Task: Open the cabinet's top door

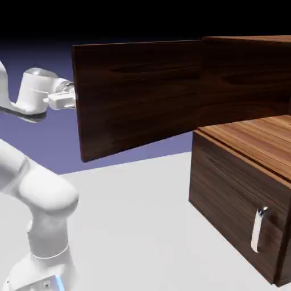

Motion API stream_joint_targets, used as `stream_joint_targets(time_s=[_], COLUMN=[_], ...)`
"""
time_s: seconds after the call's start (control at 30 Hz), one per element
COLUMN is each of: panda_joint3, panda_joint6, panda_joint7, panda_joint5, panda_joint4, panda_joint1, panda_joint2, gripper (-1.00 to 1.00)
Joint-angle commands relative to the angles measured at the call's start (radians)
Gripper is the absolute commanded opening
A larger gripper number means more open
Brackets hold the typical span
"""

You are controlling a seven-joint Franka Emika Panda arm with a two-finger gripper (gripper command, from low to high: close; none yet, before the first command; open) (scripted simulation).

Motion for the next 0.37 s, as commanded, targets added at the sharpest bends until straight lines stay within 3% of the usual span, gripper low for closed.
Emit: stream_joint_targets(time_s=[0.0,0.33], panda_joint3=[0.032,0.385], panda_joint6=[-0.028,-0.311], panda_joint7=[0.019,0.247], panda_joint5=[0.012,0.095], panda_joint4=[0.036,0.355], panda_joint1=[-0.030,-0.348], panda_joint2=[0.035,0.366], gripper=[-1.00,-1.00])
